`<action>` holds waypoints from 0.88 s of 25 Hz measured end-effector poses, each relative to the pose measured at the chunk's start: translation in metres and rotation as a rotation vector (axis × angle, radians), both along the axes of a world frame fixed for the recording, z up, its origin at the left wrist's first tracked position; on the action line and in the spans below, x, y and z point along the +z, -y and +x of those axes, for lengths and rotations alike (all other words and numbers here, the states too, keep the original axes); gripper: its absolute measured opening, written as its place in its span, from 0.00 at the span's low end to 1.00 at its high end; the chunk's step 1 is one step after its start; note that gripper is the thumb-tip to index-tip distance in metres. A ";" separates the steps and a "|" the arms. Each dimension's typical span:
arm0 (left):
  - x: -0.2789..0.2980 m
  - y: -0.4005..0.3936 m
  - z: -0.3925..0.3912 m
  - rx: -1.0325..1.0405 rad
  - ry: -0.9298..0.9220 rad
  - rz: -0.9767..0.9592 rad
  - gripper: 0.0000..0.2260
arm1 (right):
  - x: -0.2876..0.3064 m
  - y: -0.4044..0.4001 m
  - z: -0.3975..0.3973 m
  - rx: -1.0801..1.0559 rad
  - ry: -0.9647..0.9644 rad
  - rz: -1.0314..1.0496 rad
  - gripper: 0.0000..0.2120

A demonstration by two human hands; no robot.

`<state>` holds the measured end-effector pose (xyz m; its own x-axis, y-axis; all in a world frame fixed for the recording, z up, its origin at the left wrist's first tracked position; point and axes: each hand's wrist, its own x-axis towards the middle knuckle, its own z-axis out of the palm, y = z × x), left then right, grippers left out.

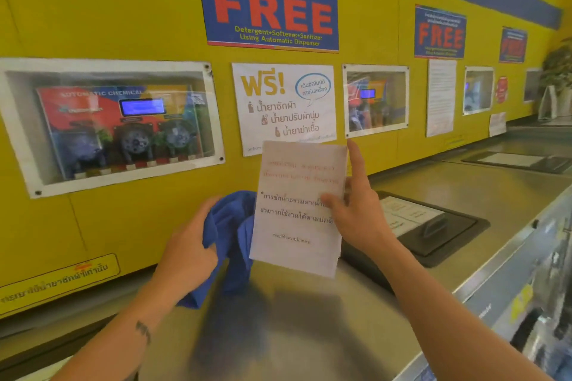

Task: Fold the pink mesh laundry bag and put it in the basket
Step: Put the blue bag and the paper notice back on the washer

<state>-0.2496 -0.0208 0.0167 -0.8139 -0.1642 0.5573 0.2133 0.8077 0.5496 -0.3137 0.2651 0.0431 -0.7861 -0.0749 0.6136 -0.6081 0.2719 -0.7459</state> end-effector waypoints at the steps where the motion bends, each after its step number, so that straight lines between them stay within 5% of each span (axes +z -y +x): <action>1: 0.008 0.008 0.008 0.000 -0.030 -0.020 0.38 | 0.006 0.008 -0.002 0.057 -0.016 -0.002 0.44; 8: 0.036 0.060 0.096 0.276 -0.173 -0.243 0.31 | 0.008 0.094 -0.012 0.282 -0.135 0.062 0.27; 22: 0.043 0.214 0.356 0.875 -0.069 -0.448 0.26 | 0.019 0.367 0.149 0.793 -0.228 0.010 0.27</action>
<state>0.1060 -0.2348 0.0600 -0.4691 -0.4550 0.7569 -0.5386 0.8266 0.1632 -0.1647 -0.1022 0.0622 -0.3537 -0.5616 0.7480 -0.7586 -0.2956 -0.5807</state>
